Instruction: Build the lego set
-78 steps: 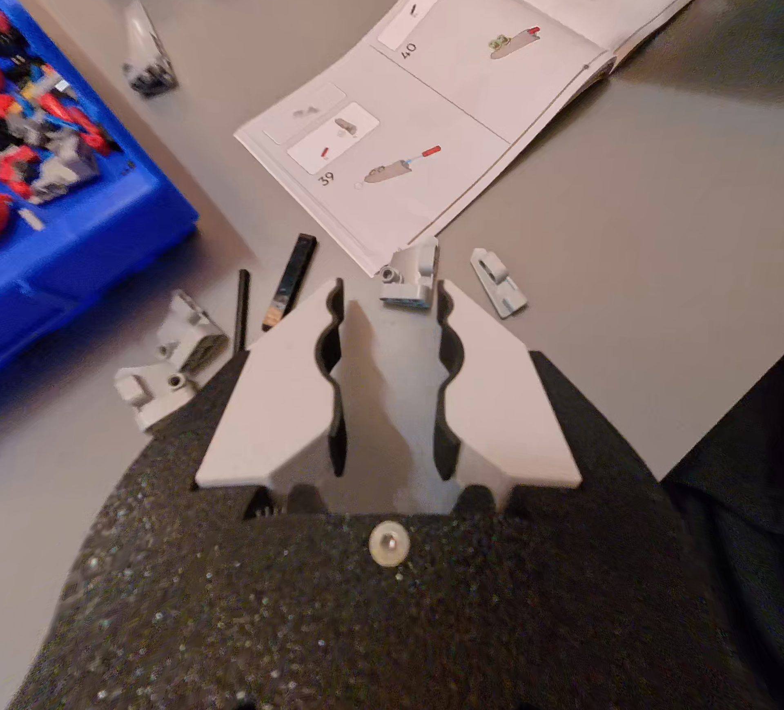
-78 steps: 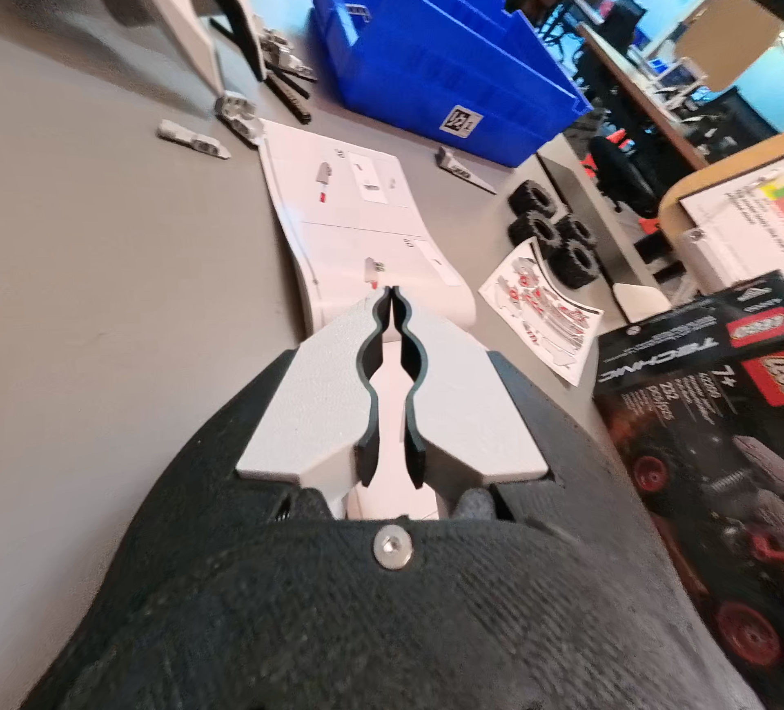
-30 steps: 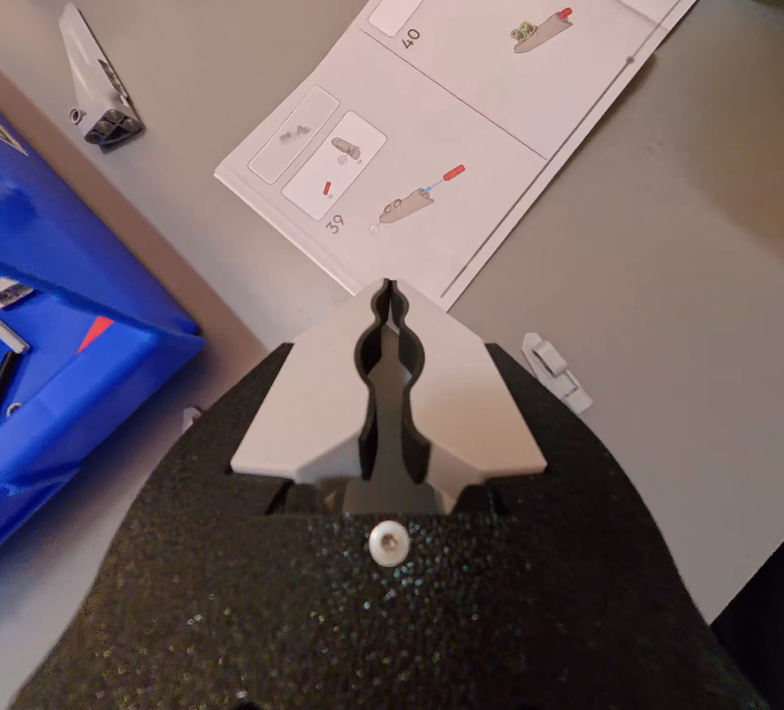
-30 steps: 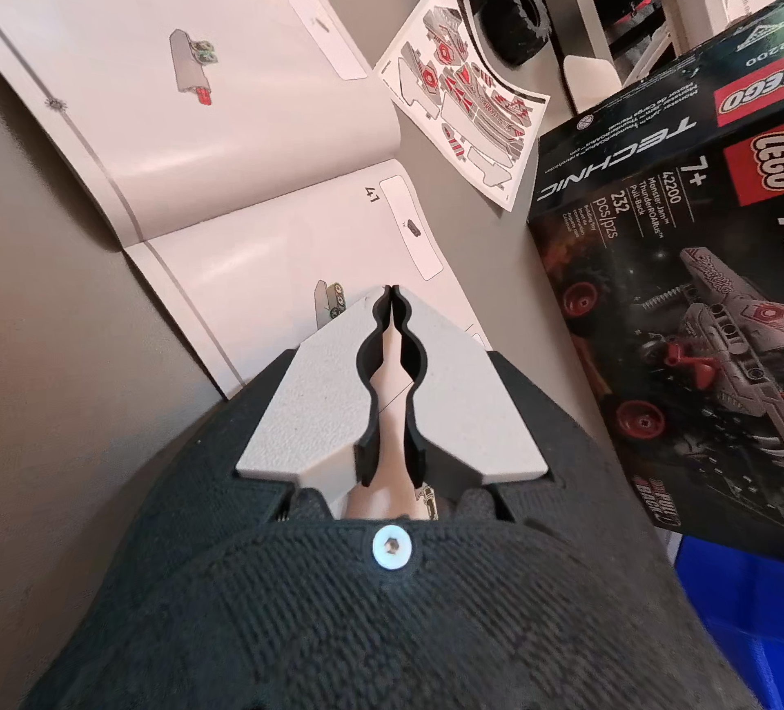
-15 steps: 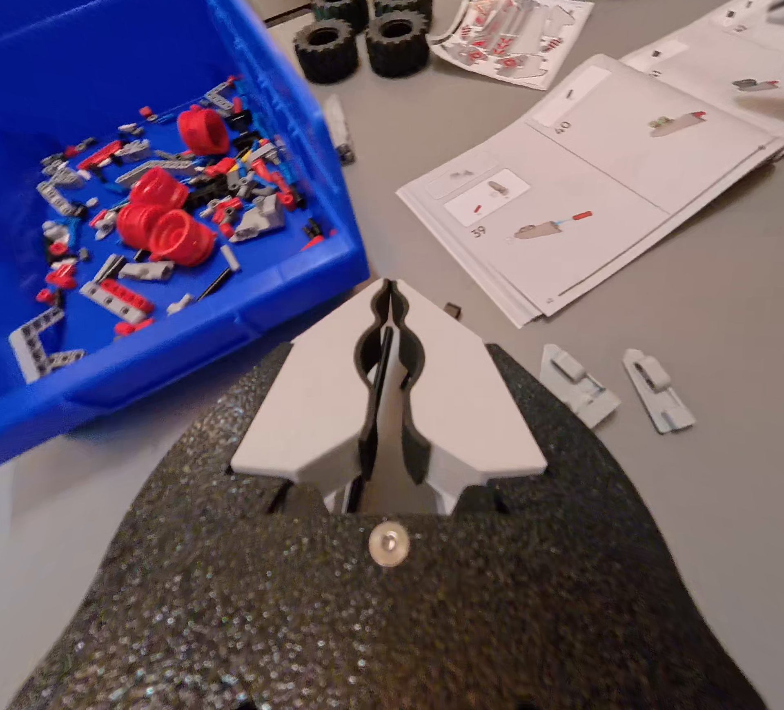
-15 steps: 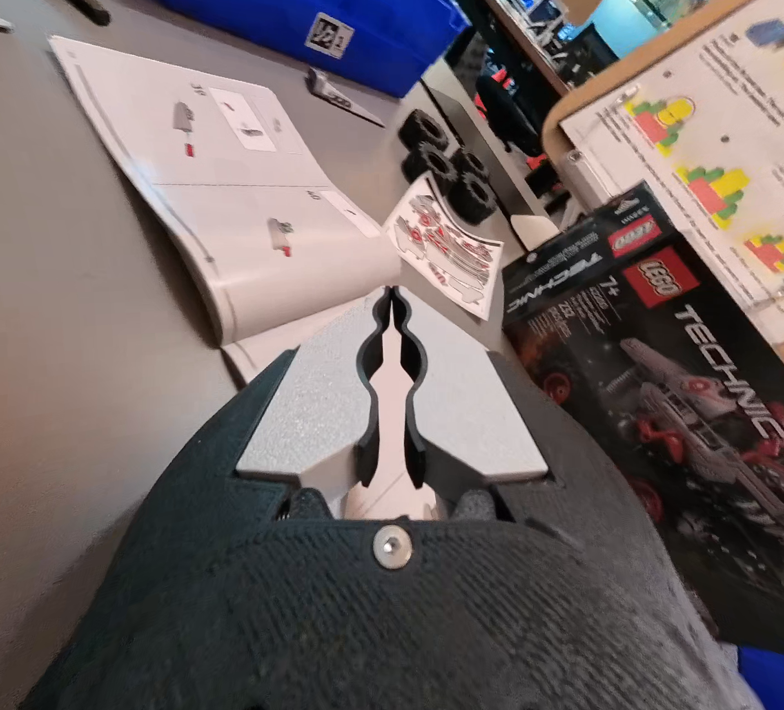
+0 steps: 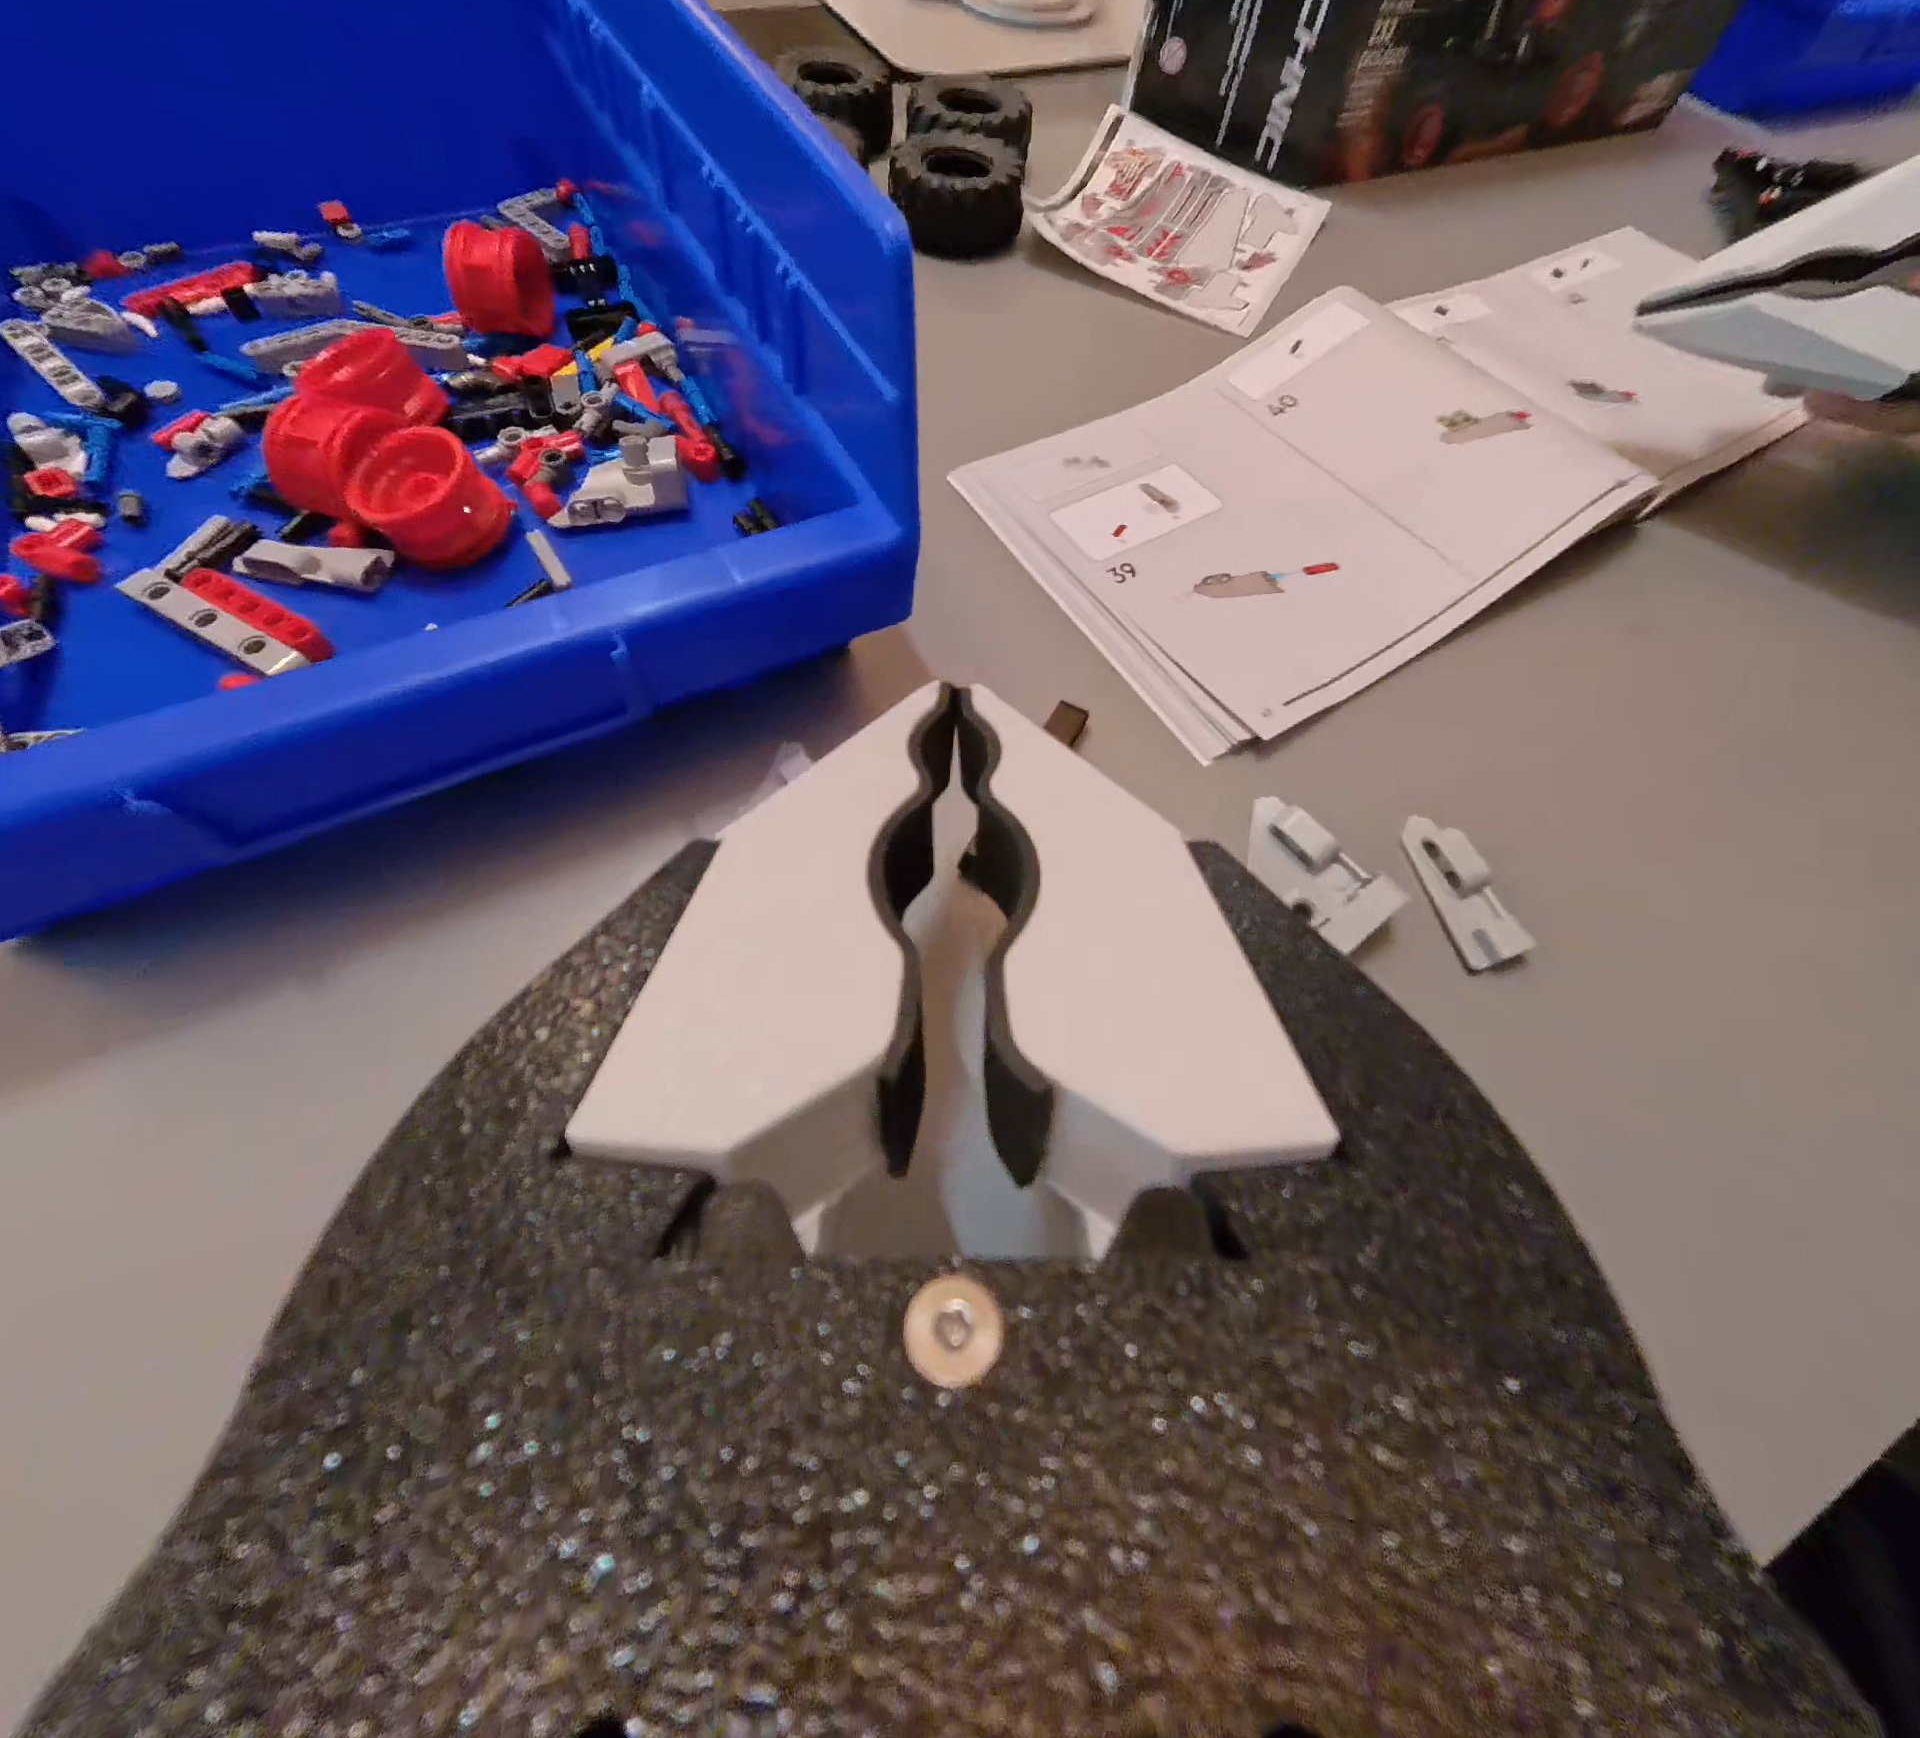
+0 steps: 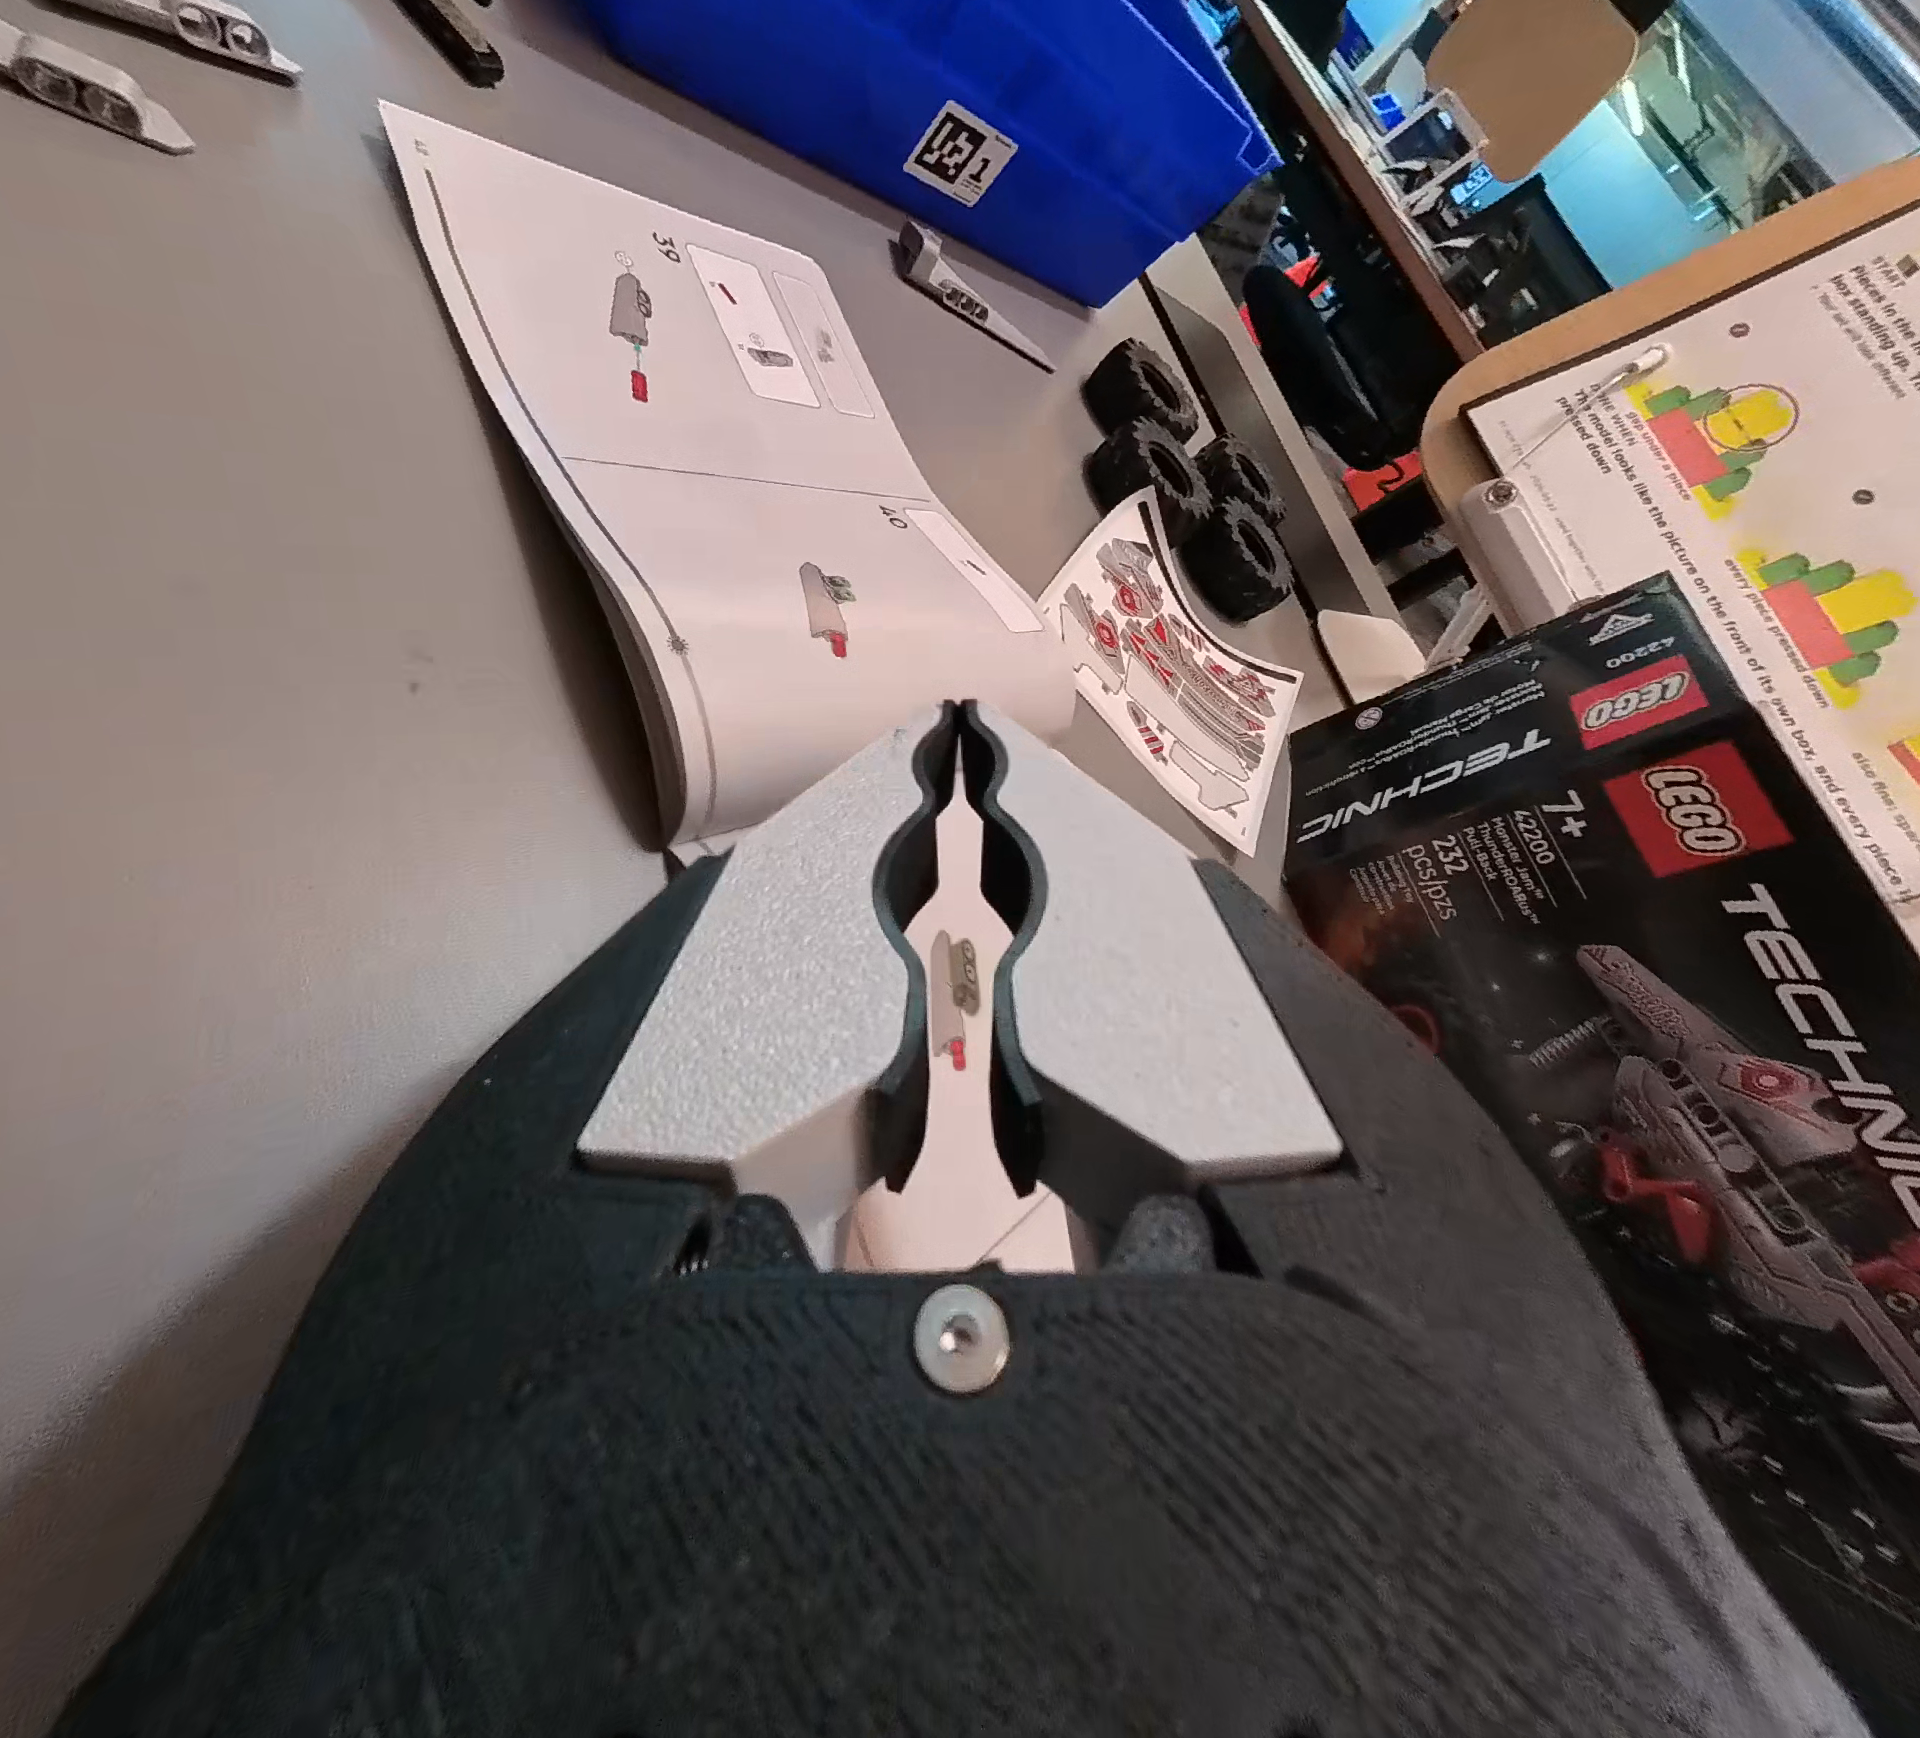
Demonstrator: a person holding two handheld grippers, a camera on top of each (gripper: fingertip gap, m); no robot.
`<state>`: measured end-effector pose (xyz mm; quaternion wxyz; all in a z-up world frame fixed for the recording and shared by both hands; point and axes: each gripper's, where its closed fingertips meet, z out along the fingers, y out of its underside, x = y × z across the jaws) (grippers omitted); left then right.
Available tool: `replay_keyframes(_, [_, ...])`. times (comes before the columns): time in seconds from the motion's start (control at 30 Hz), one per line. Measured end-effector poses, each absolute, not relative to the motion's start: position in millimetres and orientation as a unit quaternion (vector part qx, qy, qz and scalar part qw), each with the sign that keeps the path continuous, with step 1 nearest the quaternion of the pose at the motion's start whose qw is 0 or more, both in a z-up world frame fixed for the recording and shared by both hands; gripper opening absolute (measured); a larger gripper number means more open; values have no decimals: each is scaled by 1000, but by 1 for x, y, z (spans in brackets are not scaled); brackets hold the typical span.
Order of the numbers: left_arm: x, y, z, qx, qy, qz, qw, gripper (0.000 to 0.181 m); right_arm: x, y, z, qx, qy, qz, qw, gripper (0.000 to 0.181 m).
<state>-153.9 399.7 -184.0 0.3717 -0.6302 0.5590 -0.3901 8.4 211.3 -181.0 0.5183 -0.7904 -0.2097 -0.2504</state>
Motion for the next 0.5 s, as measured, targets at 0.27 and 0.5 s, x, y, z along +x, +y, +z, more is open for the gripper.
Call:
replay_keyframes(0.27, [-161,397,-164,-595,541,-425,415,0,13,208,-161,-771,-201,-285,532,0])
replay_keyframes(0.5, [-161,387,-162,-565,569,-402,442,0,12,208,-161,-767,-215,-307,521,0])
